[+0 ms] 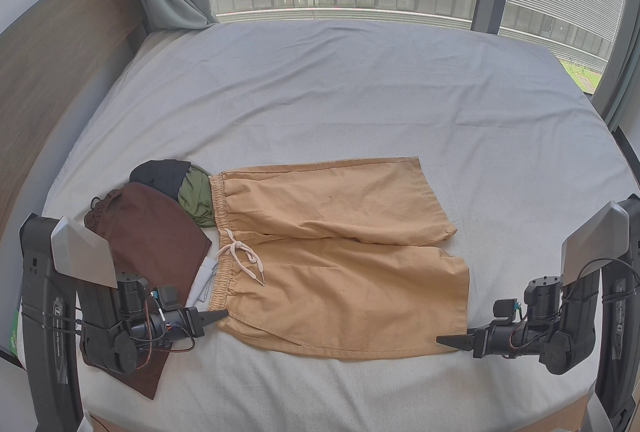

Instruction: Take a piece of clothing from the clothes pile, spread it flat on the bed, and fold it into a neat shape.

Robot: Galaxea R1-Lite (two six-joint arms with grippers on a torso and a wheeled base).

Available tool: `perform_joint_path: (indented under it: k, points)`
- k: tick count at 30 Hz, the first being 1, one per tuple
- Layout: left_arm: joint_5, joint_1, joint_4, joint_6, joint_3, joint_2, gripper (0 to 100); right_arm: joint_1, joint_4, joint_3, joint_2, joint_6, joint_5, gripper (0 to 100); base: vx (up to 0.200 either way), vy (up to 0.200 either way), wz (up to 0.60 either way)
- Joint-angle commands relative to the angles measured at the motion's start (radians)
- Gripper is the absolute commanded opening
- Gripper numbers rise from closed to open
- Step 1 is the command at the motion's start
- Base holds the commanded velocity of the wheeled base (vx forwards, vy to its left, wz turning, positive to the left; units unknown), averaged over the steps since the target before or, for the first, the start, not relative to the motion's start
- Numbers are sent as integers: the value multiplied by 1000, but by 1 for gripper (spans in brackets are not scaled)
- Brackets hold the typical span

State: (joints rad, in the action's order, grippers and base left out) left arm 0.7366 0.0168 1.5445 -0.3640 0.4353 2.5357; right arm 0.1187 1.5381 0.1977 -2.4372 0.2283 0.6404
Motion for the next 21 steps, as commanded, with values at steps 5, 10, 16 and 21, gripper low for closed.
perform_joint_path:
  k: [5,10,16,21]
  points:
    - [1,0,0,-1,0,0,0,-2,2,5,-3,-1,-1,0,0,0,0]
    - [1,-1,0,0,0,0,0,-2,2,5,-2,-1,-4,0,0,0,0]
    - [76,-31,2,7,-26,-5,0,-8,0,-15,0,-7,-5,0,0,0,0]
    - [155,-55,2,99,-89,-6,0,-1,0,-52,10,-17,-5,0,0,0,0]
